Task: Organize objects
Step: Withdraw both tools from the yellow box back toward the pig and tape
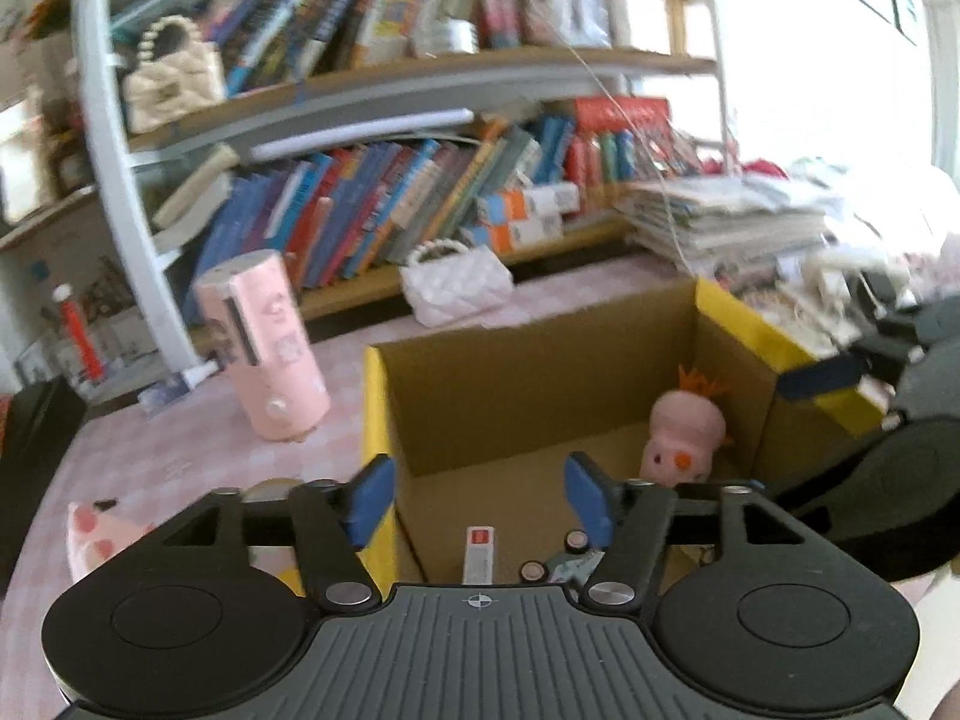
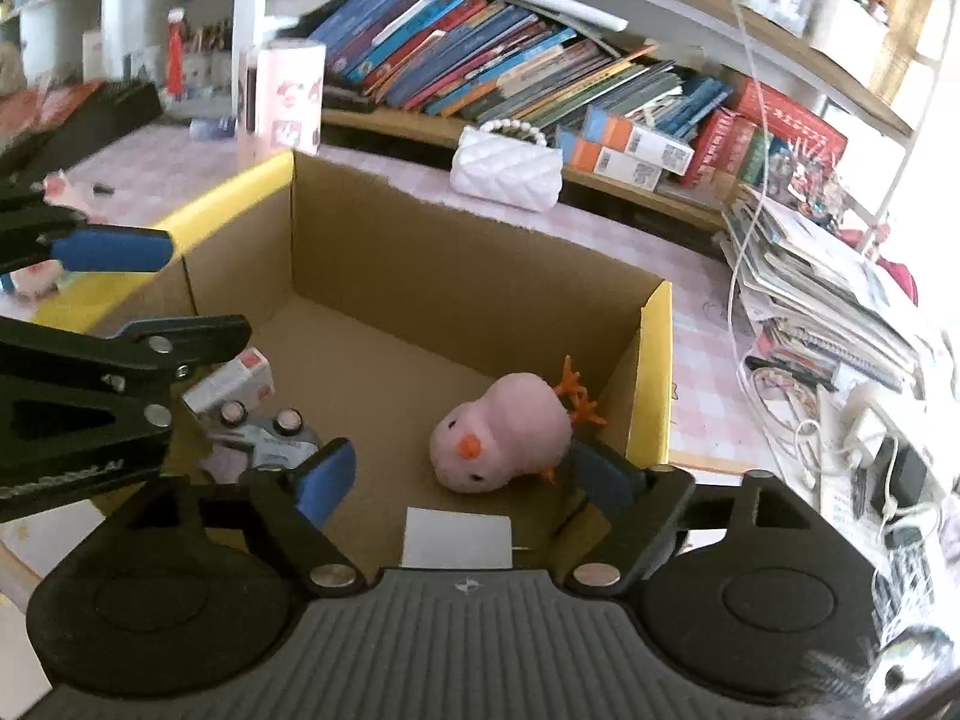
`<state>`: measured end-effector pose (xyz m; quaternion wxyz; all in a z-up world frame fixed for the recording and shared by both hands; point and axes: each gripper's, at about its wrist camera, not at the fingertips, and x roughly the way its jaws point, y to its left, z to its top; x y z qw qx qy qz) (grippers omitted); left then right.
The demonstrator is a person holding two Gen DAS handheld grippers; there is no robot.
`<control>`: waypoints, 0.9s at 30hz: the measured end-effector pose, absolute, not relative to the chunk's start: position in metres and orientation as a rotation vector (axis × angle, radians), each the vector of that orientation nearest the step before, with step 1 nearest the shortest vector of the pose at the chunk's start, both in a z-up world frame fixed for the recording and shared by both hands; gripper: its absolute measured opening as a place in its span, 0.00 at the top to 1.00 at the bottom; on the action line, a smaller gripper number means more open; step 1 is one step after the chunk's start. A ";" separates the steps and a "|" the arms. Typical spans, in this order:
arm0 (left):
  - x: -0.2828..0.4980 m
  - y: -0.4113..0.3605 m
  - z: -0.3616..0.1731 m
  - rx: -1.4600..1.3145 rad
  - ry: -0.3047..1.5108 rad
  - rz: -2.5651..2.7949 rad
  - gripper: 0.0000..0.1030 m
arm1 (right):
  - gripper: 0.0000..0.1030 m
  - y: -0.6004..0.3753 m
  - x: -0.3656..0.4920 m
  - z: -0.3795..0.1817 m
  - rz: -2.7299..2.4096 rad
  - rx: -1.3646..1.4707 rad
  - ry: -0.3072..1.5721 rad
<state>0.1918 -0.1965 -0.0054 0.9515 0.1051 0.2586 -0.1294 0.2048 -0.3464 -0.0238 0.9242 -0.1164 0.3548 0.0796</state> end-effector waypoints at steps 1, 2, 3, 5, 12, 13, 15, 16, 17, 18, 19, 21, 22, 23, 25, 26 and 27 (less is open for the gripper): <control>0.187 -0.193 -0.002 0.195 0.516 -0.257 0.31 | 0.20 -0.345 0.201 -0.021 0.159 -0.232 0.715; 0.184 -0.190 0.001 0.182 0.508 -0.254 0.29 | 0.20 -0.344 0.198 -0.019 0.155 -0.226 0.702; 0.179 -0.188 0.004 0.168 0.496 -0.248 0.26 | 0.20 -0.342 0.193 -0.016 0.150 -0.218 0.686; 0.169 -0.182 0.009 0.146 0.470 -0.239 0.22 | 0.20 -0.340 0.183 -0.010 0.135 -0.205 0.650; 0.138 -0.163 0.018 0.116 0.430 -0.242 0.18 | 0.20 -0.335 0.146 0.004 0.020 -0.149 0.532; 0.134 -0.160 0.017 0.112 0.435 -0.244 0.18 | 0.20 -0.335 0.141 0.004 0.004 -0.137 0.522; 0.126 -0.154 0.014 0.108 0.447 -0.245 0.18 | 0.21 -0.334 0.131 0.005 -0.029 -0.114 0.509; 0.122 -0.151 0.013 0.106 0.454 -0.248 0.18 | 0.21 -0.333 0.125 0.006 -0.045 -0.104 0.501; 0.118 -0.148 0.012 0.105 0.459 -0.250 0.18 | 0.21 -0.331 0.119 0.005 -0.059 -0.094 0.496; 0.114 -0.144 0.011 0.104 0.462 -0.250 0.18 | 0.21 -0.330 0.114 0.005 -0.069 -0.085 0.496; 0.110 -0.141 0.009 0.106 0.466 -0.248 0.18 | 0.21 -0.328 0.109 0.005 -0.078 -0.072 0.499; 0.105 -0.133 0.007 0.111 0.479 -0.241 0.18 | 0.21 -0.324 0.101 0.002 -0.091 -0.044 0.514; 0.101 -0.130 0.005 0.116 0.488 -0.235 0.18 | 0.21 -0.321 0.097 0.000 -0.094 -0.031 0.528; 0.097 -0.126 0.003 0.120 0.498 -0.227 0.17 | 0.21 -0.318 0.094 -0.002 -0.097 -0.019 0.545; 0.091 -0.118 -0.001 0.124 0.524 -0.214 0.17 | 0.21 -0.311 0.089 -0.007 -0.102 0.009 0.580; 0.089 -0.114 -0.004 0.121 0.541 -0.206 0.17 | 0.21 -0.308 0.086 -0.010 -0.105 0.023 0.595; 0.086 -0.110 -0.007 0.112 0.564 -0.199 0.17 | 0.21 -0.304 0.083 -0.013 -0.108 0.033 0.613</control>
